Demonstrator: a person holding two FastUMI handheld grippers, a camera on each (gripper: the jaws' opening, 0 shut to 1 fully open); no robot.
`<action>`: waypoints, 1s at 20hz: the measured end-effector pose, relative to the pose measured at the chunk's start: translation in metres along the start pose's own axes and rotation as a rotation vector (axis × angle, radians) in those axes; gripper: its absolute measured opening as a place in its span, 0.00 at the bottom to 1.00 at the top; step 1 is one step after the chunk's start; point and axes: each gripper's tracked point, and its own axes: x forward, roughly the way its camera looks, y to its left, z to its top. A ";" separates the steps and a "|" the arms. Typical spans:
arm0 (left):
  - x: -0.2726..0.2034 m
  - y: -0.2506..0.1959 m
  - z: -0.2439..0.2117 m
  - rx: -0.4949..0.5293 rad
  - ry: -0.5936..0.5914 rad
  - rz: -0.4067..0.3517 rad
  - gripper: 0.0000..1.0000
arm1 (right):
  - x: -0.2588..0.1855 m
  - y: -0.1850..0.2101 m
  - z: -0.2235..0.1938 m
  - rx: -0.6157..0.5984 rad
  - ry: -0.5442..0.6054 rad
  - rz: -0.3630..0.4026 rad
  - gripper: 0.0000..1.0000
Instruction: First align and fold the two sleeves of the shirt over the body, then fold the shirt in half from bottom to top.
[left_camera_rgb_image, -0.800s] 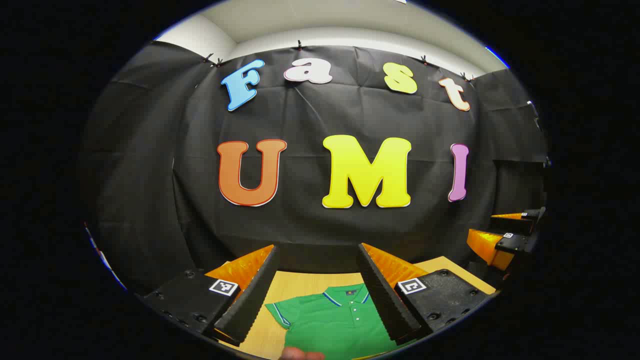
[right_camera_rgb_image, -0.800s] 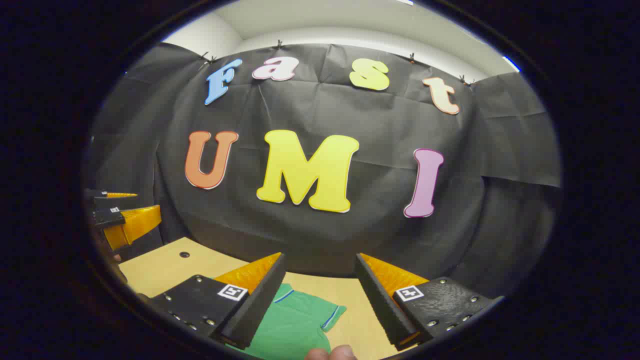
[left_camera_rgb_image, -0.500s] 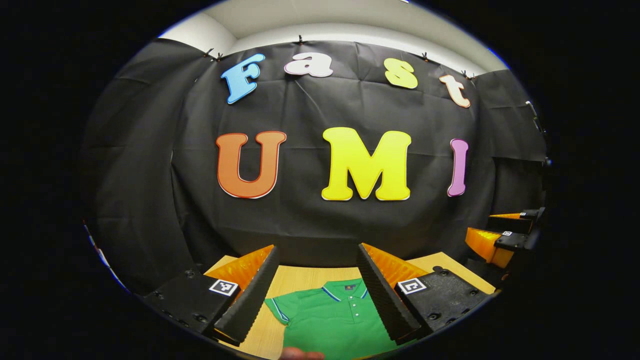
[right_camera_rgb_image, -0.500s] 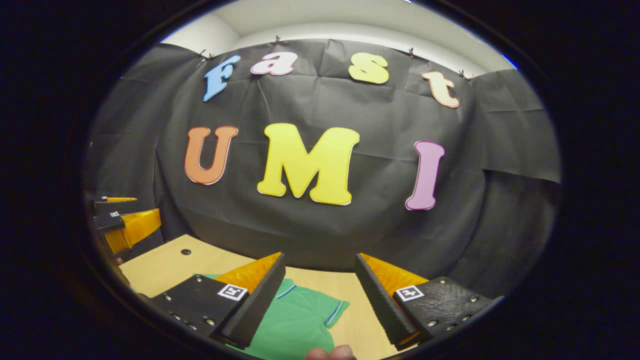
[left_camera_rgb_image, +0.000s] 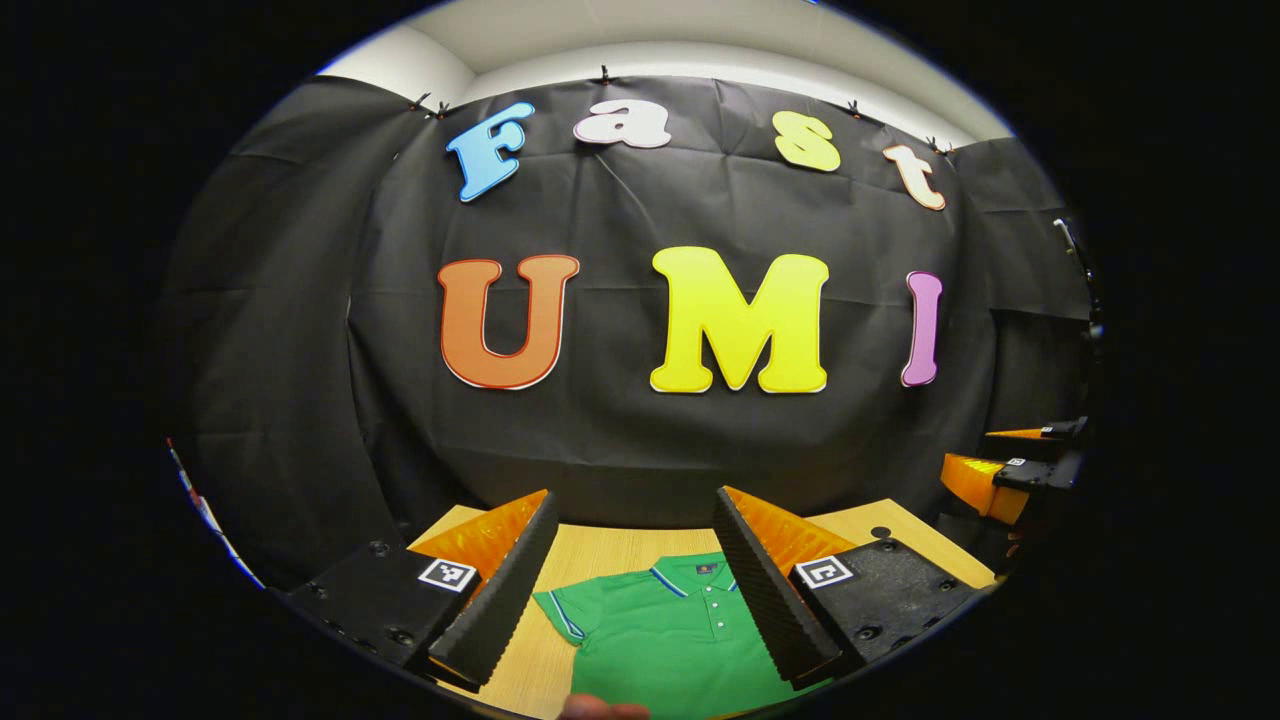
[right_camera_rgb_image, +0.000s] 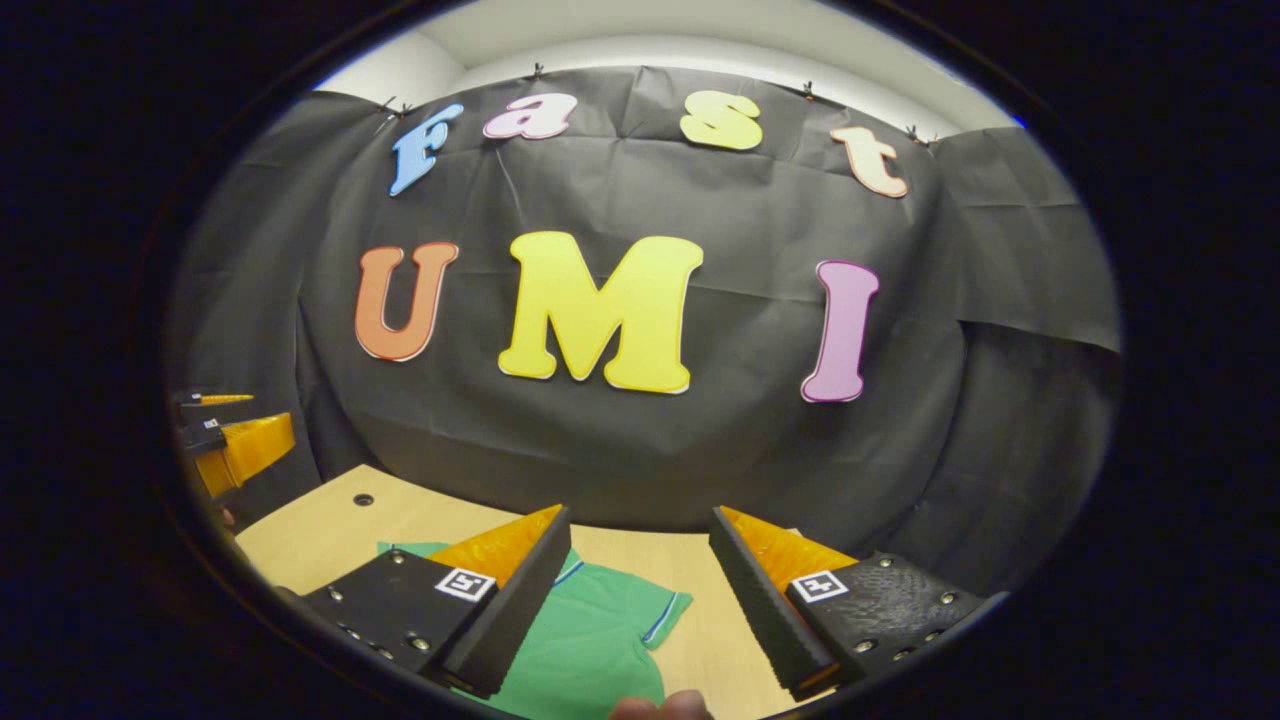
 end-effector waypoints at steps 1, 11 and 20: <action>0.001 0.001 0.001 0.002 0.000 0.002 0.99 | 0.000 0.000 -0.001 -0.003 0.002 0.003 0.91; 0.012 0.014 -0.032 -0.004 0.071 0.006 1.00 | 0.070 -0.029 -0.081 0.001 0.225 0.041 0.92; 0.003 -0.003 -0.085 0.025 0.198 -0.031 1.00 | 0.196 -0.051 -0.248 0.047 0.542 0.031 0.92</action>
